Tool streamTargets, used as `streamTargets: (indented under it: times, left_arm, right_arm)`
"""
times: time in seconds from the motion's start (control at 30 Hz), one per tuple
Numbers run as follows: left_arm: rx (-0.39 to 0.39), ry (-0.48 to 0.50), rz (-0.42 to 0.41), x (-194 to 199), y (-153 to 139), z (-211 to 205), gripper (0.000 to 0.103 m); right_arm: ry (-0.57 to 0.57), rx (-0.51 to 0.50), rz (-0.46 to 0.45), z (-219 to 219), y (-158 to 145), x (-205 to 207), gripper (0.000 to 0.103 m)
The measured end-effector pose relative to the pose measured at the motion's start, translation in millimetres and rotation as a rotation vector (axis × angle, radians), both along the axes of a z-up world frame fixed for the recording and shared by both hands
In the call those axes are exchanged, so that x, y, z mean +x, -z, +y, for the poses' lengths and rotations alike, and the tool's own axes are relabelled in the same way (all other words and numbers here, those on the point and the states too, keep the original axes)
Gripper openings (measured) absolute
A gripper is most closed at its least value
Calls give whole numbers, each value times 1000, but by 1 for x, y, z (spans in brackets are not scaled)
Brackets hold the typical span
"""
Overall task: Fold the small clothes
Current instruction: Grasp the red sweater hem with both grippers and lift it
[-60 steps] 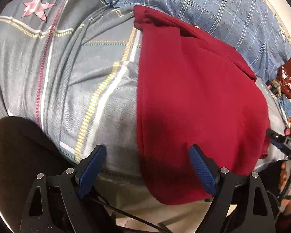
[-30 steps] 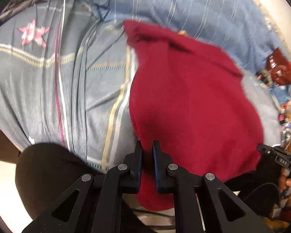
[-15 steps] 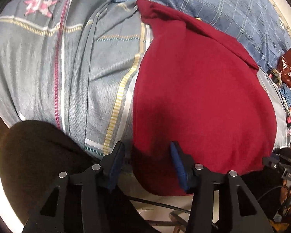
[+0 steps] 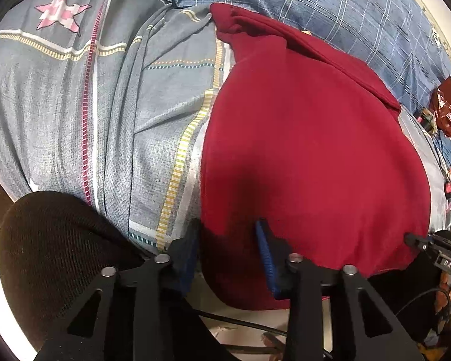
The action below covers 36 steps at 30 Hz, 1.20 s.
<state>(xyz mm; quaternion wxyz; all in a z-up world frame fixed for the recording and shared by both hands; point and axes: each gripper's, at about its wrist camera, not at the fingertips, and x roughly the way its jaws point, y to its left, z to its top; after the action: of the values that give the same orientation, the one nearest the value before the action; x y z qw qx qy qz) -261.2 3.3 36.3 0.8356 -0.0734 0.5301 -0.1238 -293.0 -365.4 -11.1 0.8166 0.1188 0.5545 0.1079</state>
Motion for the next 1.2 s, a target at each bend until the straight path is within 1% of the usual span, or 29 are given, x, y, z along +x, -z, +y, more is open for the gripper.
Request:
streamTargets:
  times: [0.1, 0.2, 0.33, 0.43, 0.57, 0.63, 0.73, 0.83, 0.9, 1.03, 1.1, 1.2]
  left_arm:
    - [-2, 13, 0, -2, -5, -1, 17]
    - [-17, 29, -17, -3, -14, 1, 11]
    - [-98, 30, -56, 1, -37, 13, 10]
    - [-143, 12, -96, 14, -56, 23, 9]
    - [-153, -16, -178, 35, -82, 26, 9]
    - [-160, -18, -208, 46, -93, 26, 9]
    - [-171, -22, -234, 66, -105, 23, 9]
    - [-165, -34, -243, 98, -108, 14, 9]
    - [-166, -42, -238, 120, -106, 7, 9]
    - [-152, -50, -238, 165, -105, -11, 9]
    - [-139, -57, -241, 196, -104, -23, 9]
    - [-139, -81, -203, 240, -90, -37, 9]
  right_arm:
    - [-8, 6, -10, 2, -2, 2, 16]
    - [-35, 20, -36, 5, -10, 4, 11]
    - [-48, 60, -87, 2, -26, 12, 10]
    - [-30, 89, -162, -3, -47, 26, 9]
    - [45, 163, -291, -17, -77, 49, 9]
    - [86, 189, -339, -24, -89, 64, 9]
    - [112, 197, -365, -27, -99, 86, 9]
    - [126, 155, -382, -27, -107, 113, 9]
    - [143, 146, -379, -31, -107, 130, 9]
    - [164, 127, -371, -41, -103, 161, 9]
    - [176, 134, -368, -49, -101, 178, 9]
    - [198, 138, -356, -60, -93, 209, 9]
